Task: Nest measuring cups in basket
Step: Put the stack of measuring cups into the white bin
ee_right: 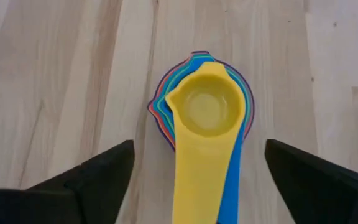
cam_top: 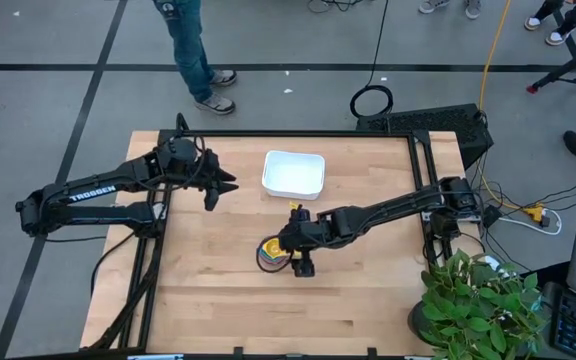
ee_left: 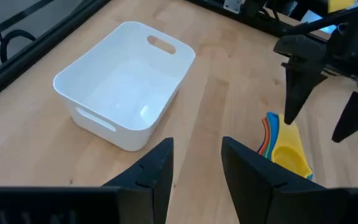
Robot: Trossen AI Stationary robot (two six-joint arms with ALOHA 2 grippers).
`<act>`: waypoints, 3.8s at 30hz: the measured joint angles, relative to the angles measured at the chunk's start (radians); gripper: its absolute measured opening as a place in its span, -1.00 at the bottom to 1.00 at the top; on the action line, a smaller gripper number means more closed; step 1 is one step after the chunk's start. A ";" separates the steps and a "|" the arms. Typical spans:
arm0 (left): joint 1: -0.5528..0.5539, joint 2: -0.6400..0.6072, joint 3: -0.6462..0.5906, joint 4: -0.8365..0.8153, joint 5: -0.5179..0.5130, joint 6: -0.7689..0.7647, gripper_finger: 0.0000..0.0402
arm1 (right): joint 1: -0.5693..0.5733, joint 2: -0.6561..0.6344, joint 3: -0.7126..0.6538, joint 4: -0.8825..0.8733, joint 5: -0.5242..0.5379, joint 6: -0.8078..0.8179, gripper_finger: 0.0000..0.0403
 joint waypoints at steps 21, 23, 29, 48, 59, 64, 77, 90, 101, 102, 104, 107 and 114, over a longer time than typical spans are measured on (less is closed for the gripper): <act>0.000 0.000 0.000 -0.006 0.000 0.010 -0.32 | -0.013 0.139 -0.001 -0.044 -0.002 0.012 0.66; 0.000 0.000 0.000 -0.006 0.000 0.010 -0.32 | -0.013 0.139 -0.001 -0.066 -0.002 0.012 0.52; 0.000 0.000 0.000 -0.006 0.000 0.009 -0.32 | -0.013 0.139 -0.001 -0.077 -0.003 0.005 0.21; 0.000 0.000 0.000 -0.006 0.000 0.006 -0.32 | -0.009 0.139 -0.001 -0.095 0.006 -0.050 -0.37; 0.000 0.000 0.000 -0.007 0.000 0.007 -0.32 | 0.011 0.132 -0.001 -0.101 0.048 -0.081 -0.38; 0.000 0.000 0.000 -0.008 0.000 0.009 -0.32 | 0.009 0.132 -0.001 -0.103 0.049 -0.078 -0.38; 0.000 0.000 0.000 -0.030 0.000 0.022 -0.32 | 0.001 0.130 -0.001 -0.086 0.048 -0.082 -0.38; -0.002 0.000 0.000 -0.055 -0.001 0.028 -0.32 | -0.041 0.037 -0.001 -0.050 0.050 -0.096 -0.38; -0.002 0.000 0.000 -0.055 -0.001 0.036 -0.32 | -0.187 -0.034 -0.001 -0.089 0.050 -0.156 -0.38; -0.002 0.000 0.000 -0.056 -0.001 0.036 -0.32 | -0.207 -0.041 -0.001 -0.093 0.050 -0.165 -0.38; -0.002 0.000 0.000 -0.056 0.000 0.036 -0.32 | -0.247 -0.055 -0.001 -0.100 0.054 -0.186 -0.38; -0.002 0.000 0.000 -0.060 0.000 0.036 -0.32 | -0.311 -0.082 -0.001 -0.087 0.054 -0.217 -0.38; -0.002 0.000 0.000 -0.063 0.000 0.036 -0.32 | -0.467 -0.093 0.000 -0.155 0.051 -0.300 -0.38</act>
